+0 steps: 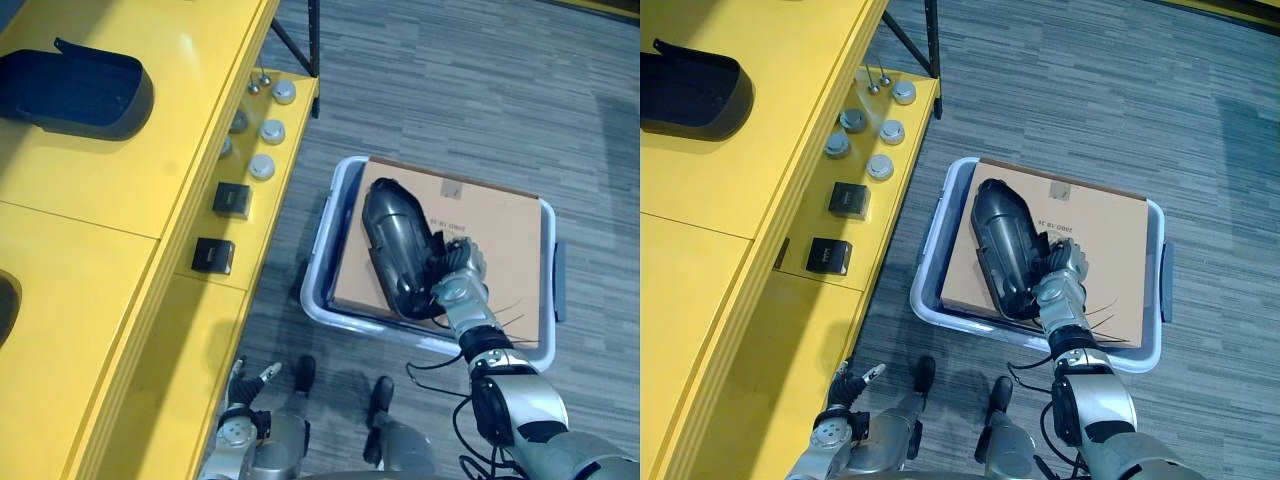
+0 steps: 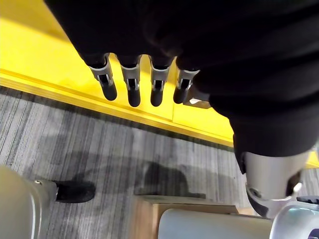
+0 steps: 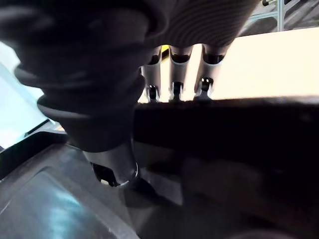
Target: Walk over and take plastic housings, then place them on the shelf
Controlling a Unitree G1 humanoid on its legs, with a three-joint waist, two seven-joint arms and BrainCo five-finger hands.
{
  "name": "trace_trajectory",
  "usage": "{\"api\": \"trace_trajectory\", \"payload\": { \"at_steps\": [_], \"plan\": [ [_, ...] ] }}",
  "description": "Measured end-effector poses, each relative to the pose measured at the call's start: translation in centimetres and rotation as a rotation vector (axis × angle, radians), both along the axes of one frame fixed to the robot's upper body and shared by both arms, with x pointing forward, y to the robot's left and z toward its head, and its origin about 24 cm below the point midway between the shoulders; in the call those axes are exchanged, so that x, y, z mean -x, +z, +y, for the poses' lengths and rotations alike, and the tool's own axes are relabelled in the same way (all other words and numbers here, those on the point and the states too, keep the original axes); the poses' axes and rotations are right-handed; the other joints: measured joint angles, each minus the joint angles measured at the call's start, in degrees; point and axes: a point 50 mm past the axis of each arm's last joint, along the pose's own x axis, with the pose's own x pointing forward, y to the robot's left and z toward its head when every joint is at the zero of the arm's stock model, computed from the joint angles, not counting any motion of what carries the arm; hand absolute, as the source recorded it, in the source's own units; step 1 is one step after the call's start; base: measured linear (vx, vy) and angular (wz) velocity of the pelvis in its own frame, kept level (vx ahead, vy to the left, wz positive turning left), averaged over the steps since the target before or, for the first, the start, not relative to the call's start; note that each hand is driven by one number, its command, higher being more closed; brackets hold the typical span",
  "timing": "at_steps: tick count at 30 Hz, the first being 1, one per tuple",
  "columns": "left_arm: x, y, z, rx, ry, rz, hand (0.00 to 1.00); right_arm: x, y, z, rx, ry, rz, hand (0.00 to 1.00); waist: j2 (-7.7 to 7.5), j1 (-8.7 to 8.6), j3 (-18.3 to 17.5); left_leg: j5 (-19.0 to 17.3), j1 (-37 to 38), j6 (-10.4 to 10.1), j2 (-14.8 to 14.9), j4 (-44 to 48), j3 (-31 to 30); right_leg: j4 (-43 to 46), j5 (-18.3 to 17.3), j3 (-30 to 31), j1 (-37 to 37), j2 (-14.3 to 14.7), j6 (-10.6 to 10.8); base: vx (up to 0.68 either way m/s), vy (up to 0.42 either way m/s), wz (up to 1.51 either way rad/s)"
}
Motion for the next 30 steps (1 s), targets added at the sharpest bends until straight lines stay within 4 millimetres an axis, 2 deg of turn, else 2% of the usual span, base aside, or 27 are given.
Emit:
{"api": "trace_trajectory", "payload": {
  "at_steps": [7,13,16,23,30],
  "plan": [
    [0.0,-0.1,-0.1,0.026,-0.001,0.002,0.00,0.8,-0.5,0.1,-0.016,0.018,-0.017,1.00,-0.03,0.03,0.0,0.0,0.6,0.0,0.2,0.0,0.0,0.1,0.0,0.0,0.6,0.1,0.0,0.00,-0.002,-0.01],
    [0.0,0.0,-0.1,0.028,-0.002,0.000,0.00,1.4,-0.1,0.2,-0.043,0.022,-0.071,1.00,-0.12,-0.04,0.0,0.0,0.7,0.0,0.4,0.0,-0.1,0.2,0.0,0.0,0.7,0.1,0.0,0.00,0.000,0.00],
    [-0.4,0.4,-0.1,0.029,-0.004,-0.028,0.00,1.9,0.8,0.6,-0.053,0.038,-0.144,1.00,-0.16,-0.03,0.0,0.0,1.0,0.0,0.4,0.0,-0.1,0.6,0.0,0.1,0.8,0.1,0.0,0.00,0.000,0.00],
    [-1.1,1.4,-0.1,0.028,-0.007,-0.081,0.00,3.0,0.4,0.6,-0.072,0.033,-0.169,1.00,-0.83,-0.06,-0.6,0.0,1.3,0.0,0.4,0.0,-0.8,1.0,0.0,0.2,0.9,0.1,0.0,0.00,0.000,0.00],
    [-0.7,1.7,0.0,0.027,-0.001,-0.096,0.00,4.7,0.3,0.1,-0.109,0.010,-0.219,1.00,-0.91,-0.17,-4.1,0.0,1.2,0.1,0.4,0.0,-1.1,0.9,-0.1,0.1,0.9,0.1,0.1,0.00,0.000,0.00]
  ]
}}
